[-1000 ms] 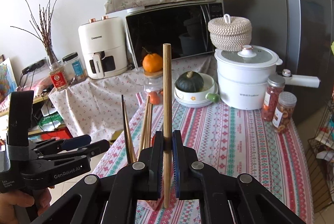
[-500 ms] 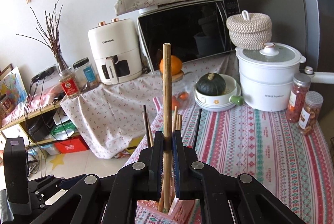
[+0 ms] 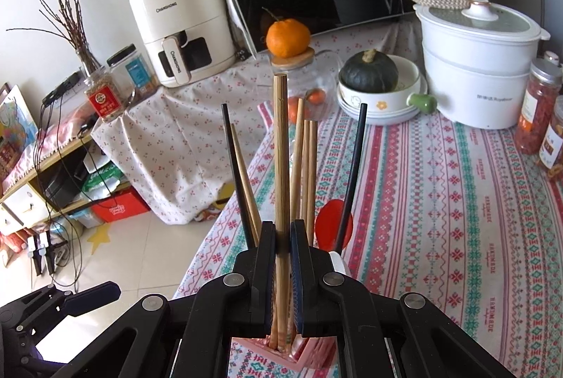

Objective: Organize utensils

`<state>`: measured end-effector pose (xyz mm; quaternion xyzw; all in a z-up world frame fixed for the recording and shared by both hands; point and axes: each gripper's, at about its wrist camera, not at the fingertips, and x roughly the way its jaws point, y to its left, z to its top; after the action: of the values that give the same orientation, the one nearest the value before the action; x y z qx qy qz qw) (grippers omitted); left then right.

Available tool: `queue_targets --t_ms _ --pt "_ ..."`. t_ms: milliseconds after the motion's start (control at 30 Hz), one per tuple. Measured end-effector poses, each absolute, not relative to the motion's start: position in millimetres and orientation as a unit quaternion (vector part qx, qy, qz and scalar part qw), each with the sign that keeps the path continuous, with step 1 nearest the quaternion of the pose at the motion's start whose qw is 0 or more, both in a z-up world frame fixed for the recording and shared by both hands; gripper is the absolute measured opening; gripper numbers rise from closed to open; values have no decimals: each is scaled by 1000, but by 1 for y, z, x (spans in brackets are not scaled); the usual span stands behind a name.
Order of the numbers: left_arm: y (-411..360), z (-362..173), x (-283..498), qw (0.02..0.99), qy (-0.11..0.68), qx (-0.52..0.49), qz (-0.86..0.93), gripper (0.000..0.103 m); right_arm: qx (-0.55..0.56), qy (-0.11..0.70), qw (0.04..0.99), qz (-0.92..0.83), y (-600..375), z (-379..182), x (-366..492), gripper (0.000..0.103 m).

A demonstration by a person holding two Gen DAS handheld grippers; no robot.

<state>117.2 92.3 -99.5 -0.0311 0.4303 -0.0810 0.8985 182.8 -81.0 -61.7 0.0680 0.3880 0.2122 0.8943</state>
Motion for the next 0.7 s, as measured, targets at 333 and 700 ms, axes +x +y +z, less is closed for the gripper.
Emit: queue_targets --t_ms 333,700 --pt "89 -94 115 903 422 -30 -78 77 86 375 901 201 -94 -54 180 42" --pt "74 -69 87 921 388 -20 -28 93 65 322 930 163 -137 -11 126 87"
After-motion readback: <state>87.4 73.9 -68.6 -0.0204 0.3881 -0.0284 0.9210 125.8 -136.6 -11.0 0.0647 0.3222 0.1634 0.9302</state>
